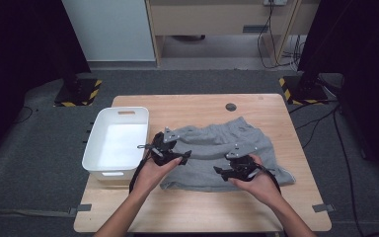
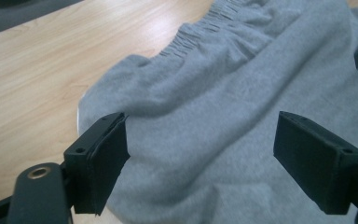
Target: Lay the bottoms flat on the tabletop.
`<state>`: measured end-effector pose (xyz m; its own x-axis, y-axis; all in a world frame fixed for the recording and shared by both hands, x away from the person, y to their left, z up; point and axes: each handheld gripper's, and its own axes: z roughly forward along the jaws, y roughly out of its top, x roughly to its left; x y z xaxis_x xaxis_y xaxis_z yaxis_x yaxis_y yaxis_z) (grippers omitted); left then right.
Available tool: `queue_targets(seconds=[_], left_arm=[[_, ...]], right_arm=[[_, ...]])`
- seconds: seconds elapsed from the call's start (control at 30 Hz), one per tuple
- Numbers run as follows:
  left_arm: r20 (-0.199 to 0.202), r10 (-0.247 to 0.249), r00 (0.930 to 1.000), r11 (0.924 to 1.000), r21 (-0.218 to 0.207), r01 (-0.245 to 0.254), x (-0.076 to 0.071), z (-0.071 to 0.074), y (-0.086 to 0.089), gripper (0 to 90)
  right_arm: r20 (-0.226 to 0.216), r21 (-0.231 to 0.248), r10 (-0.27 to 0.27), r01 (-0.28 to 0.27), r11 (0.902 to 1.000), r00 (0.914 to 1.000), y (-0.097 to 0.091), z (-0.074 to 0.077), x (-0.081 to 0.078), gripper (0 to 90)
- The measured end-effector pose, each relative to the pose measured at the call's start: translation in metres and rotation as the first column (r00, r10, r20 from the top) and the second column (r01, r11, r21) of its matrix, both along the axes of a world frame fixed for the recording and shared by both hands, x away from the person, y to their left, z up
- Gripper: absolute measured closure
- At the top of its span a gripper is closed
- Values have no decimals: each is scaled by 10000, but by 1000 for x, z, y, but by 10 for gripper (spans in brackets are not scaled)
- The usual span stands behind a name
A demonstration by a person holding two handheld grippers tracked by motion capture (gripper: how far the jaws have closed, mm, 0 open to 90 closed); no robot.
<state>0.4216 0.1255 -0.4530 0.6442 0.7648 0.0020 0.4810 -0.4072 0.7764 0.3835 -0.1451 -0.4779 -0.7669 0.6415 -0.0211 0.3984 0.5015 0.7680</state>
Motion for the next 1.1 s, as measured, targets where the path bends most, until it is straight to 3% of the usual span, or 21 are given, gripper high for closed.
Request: queue_targets(seconds=[0.37,0.57,0.83,1.1], left_arm=[[-205,-119,9997,9999,-118,117,20,1,-5,127],[-183,-94,9998,9997,-231,90,30,2,-5,109],[-192,-142,9997,9997,-198,138,41,5,-9,100],[-189,-85,9998,9999,-120,82,48,4,-13,119]], right_arm=[[-67,47,225,-225,9997,9997,22,-1,-2,223],[-150,85,773,-772,9970,9969,38,-2,-6,180],[-199,44,1293,-1293,9916,9914,59,-4,-11,263],[-139,-2,1872,-1872,9823,9822,80,-7,-17,411]])
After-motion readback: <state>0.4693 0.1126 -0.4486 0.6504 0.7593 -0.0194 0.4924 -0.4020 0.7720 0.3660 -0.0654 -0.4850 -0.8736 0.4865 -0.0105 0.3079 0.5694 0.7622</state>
